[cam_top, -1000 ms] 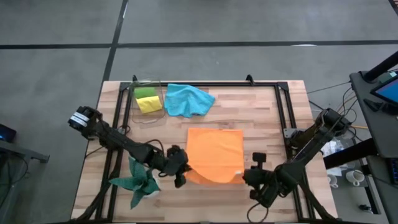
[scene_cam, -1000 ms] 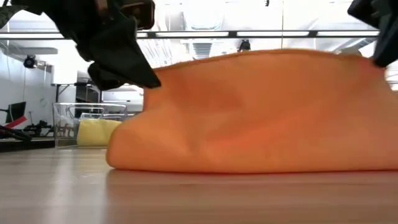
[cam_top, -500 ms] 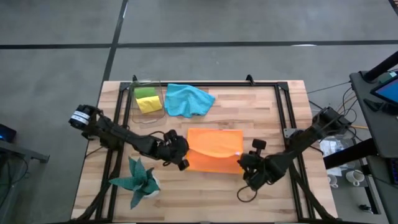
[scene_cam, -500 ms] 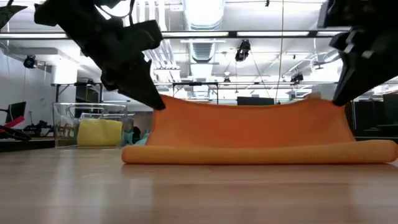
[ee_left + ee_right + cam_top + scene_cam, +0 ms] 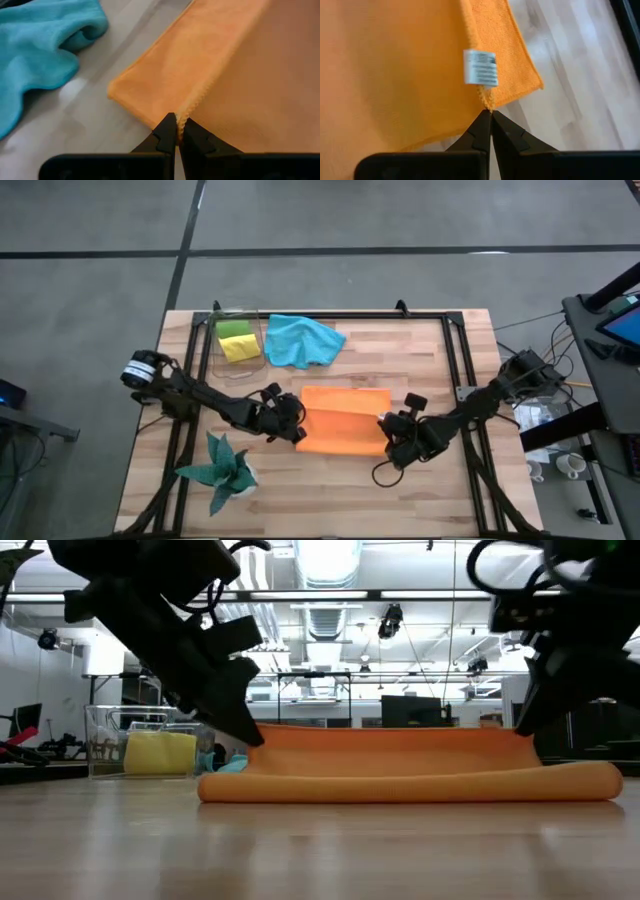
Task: Roll microfiber towels into tight, uniform cylinder then place into a basket
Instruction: Fold the orange microfiber towel
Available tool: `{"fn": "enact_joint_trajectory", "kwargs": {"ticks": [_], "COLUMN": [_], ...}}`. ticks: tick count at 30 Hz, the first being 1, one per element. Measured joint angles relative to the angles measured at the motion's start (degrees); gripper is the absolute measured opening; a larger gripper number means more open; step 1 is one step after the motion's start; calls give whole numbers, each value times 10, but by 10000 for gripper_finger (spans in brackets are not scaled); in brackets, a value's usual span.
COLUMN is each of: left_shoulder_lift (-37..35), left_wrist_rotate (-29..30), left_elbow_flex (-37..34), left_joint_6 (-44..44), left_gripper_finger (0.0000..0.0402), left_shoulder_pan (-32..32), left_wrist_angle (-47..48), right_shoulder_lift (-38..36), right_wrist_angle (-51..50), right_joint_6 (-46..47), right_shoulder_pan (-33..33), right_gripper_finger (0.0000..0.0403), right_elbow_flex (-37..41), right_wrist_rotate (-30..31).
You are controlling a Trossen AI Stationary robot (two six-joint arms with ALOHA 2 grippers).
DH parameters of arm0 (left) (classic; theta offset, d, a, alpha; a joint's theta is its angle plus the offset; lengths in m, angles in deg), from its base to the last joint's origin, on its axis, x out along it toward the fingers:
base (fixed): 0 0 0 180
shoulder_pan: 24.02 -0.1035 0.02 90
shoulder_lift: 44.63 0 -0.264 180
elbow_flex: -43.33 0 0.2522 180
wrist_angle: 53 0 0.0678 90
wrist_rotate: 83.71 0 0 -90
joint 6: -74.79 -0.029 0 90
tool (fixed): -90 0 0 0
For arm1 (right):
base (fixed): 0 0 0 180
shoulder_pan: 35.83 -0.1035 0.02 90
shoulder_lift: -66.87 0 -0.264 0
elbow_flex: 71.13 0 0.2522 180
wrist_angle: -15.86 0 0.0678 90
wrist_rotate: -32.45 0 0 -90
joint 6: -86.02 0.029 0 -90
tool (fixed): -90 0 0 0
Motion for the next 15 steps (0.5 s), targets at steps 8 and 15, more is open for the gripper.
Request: {"fn": "enact_joint_trajectory", "kwargs": {"ticks": [8,15], "left_shoulder_lift": [34,66], "left_wrist_rotate": [5,5], "left_elbow_flex": [1,3], "left_joint_6": [-7,-8], "left_gripper_finger": [0,0], "left_shoulder_pan": [-26,-40], "left_wrist_angle": [-17,-38], "right_shoulder_lift": [0,0], "right_wrist_angle": [31,35], "right_joint_6": [-1,2], "right_shoulder_pan": [32,38], "right_gripper_finger": [8,8], "right_elbow_flex": [26,26], "right_wrist_rotate": [2,9]}}
